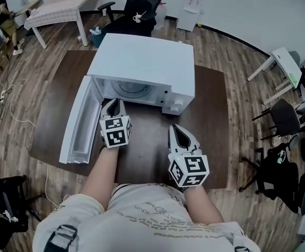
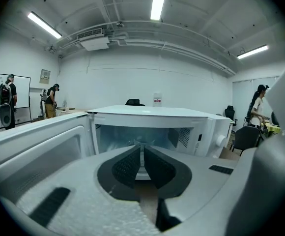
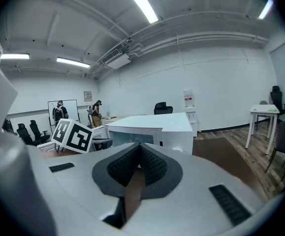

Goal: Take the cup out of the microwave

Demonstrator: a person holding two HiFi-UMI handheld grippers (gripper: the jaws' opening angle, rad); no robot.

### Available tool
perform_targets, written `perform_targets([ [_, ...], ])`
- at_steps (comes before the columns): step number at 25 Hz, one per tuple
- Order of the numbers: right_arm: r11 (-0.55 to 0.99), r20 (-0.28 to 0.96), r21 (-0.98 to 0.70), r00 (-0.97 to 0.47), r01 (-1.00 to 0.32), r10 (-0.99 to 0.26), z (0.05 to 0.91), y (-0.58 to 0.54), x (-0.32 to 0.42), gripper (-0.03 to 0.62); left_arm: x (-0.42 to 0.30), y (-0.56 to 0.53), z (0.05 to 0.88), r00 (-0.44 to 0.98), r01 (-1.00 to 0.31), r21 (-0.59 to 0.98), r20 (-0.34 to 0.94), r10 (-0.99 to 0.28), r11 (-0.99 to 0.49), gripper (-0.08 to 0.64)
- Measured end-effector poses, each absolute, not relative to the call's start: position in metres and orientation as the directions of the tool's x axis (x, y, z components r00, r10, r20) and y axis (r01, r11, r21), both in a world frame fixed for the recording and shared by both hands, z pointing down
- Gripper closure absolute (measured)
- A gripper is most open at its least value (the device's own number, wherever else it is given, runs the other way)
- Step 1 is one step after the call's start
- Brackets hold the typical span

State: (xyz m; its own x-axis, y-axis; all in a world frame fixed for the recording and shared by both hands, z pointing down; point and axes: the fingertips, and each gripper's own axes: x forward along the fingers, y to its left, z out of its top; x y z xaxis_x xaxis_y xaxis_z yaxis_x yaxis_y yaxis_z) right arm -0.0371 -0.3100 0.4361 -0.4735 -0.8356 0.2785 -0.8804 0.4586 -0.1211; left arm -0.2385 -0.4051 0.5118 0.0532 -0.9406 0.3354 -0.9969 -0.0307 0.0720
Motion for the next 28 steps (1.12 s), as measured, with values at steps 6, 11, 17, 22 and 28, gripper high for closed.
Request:
perform_targets([
  [6, 0.403, 0.314, -0.111, -0.417, -0.908, -0.853, 0.445, -0.312, -0.035, 0.578, -0.255, -0.433, 0.538, 0.061, -0.996, 0.083, 0.370, -0.927, -0.033, 0.524],
  [11, 0.347, 0.339, -0.107, -0.362, -0.932, -0.868, 0.454, -0.310, -0.025, 0.578, -0.257, -0.456, 0.558, 0.082, -0.995, 0.081, 0.401, -0.912, -0.054, 0.497],
  [17, 0.287, 0.366, -0.099, -0.303, -0.953, -0.880, 0.460, -0.309, -0.013, 0.578, -0.264, -0.486, 0.572, 0.054, -0.998, 0.063, 0.402, -0.914, -0.031, 0.482],
  [22, 0.259, 0.387, -0.092, -0.274, -0.961, -0.880, 0.465, -0.307, -0.007, 0.578, -0.275, -0.507, 0.583, -0.022, -0.999, 0.024, 0.352, -0.936, 0.032, 0.441],
  [28, 0.234, 0.415, -0.075, -0.243, -0.969, -0.877, 0.473, -0.303, 0.001, 0.579, -0.287, -0.526, 0.609, -0.039, -0.998, 0.028, 0.368, -0.929, 0.053, 0.420],
])
